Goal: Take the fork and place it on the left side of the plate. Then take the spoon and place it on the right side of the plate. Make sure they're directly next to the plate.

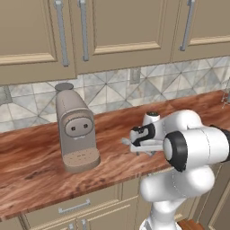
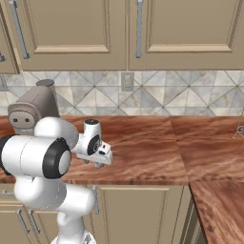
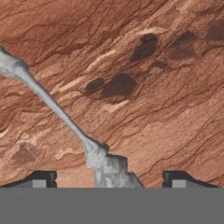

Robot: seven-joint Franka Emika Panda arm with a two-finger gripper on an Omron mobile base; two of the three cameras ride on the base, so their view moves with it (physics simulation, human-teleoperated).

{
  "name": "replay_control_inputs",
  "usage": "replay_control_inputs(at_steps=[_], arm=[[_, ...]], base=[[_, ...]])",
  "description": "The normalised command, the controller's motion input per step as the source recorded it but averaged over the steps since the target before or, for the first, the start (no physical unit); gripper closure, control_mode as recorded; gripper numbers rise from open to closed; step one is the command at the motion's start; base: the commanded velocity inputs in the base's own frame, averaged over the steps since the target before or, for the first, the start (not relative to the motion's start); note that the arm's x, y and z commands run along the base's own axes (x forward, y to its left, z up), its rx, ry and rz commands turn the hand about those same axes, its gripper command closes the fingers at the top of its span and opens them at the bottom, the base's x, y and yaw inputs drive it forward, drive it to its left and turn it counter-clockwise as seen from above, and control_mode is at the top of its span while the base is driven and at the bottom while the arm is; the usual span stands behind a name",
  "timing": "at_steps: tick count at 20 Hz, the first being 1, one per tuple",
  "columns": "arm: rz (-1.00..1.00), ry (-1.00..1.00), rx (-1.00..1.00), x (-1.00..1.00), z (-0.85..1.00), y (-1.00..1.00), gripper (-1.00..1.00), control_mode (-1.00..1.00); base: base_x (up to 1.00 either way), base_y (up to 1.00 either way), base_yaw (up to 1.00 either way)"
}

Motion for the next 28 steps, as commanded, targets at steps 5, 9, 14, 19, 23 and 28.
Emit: replay_control_inputs(at_steps=[5,9,14,19,23,28], arm=[[-0.03,0.00,0.00,0.04,-0.34,0.00,1.00,-1.00],[-0.02,0.00,0.00,0.00,-0.37,0.00,1.00,-1.00],[0.00,0.00,-0.01,-0.03,-0.42,0.00,1.00,-1.00],[0.00,0.00,-0.03,-0.17,-0.45,0.00,1.00,-1.00],[-0.01,-0.02,-0.01,-0.40,-0.28,0.00,1.00,-1.00],[-0.08,-0.15,0.00,-0.73,-0.02,0.00,1.00,-1.00]], base=[[0.00,0.00,0.00],[0.00,0.00,0.00],[0.00,0.00,0.00],[0.00,0.00,0.00],[0.00,0.00,0.00],[0.00,0.00,0.00]])
